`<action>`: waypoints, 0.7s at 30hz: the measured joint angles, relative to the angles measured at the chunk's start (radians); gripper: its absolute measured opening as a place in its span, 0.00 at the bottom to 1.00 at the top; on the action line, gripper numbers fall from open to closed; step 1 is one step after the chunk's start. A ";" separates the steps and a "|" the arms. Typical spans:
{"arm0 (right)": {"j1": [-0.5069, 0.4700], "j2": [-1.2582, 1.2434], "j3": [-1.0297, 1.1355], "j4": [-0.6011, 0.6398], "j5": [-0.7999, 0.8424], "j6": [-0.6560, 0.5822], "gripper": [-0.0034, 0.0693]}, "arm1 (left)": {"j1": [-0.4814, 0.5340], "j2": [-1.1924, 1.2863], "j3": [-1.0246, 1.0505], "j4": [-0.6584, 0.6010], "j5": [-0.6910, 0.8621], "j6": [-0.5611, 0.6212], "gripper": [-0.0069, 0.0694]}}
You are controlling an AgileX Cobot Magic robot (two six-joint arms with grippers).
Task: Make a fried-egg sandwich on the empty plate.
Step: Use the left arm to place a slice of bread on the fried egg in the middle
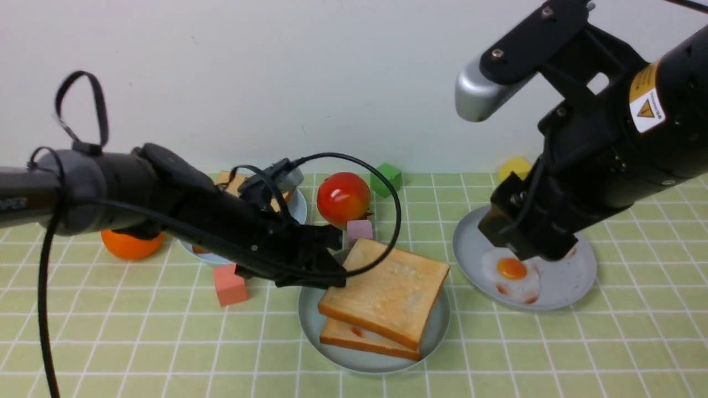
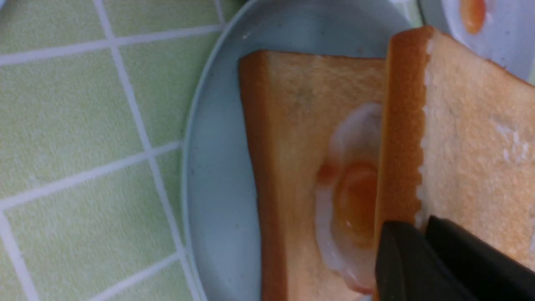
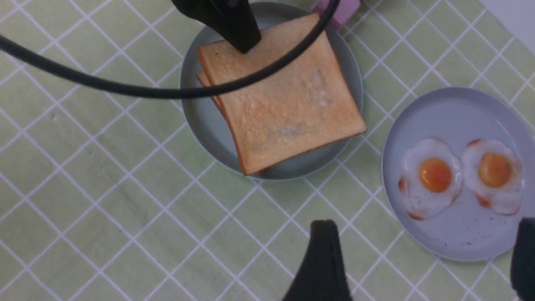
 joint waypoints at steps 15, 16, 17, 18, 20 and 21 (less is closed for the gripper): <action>0.000 -0.054 0.000 -0.008 0.048 0.087 0.55 | -0.027 -0.004 0.003 0.111 -0.021 -0.155 0.60; 0.000 -0.070 0.000 -0.003 0.056 0.124 0.45 | -0.027 -0.017 0.003 0.131 0.001 -0.158 0.65; 0.000 -0.095 0.000 0.009 0.063 0.177 0.33 | -0.027 -0.035 0.003 0.160 0.019 -0.161 0.70; 0.000 -0.095 0.000 0.009 0.063 0.186 0.30 | -0.027 -0.038 0.003 0.165 0.027 -0.163 0.70; 0.000 -0.167 0.017 0.033 0.056 0.304 0.07 | -0.027 -0.081 0.003 0.227 0.067 -0.192 0.77; 0.000 -0.192 0.031 0.040 0.043 0.339 0.04 | -0.027 -0.095 0.003 0.246 0.084 -0.209 0.78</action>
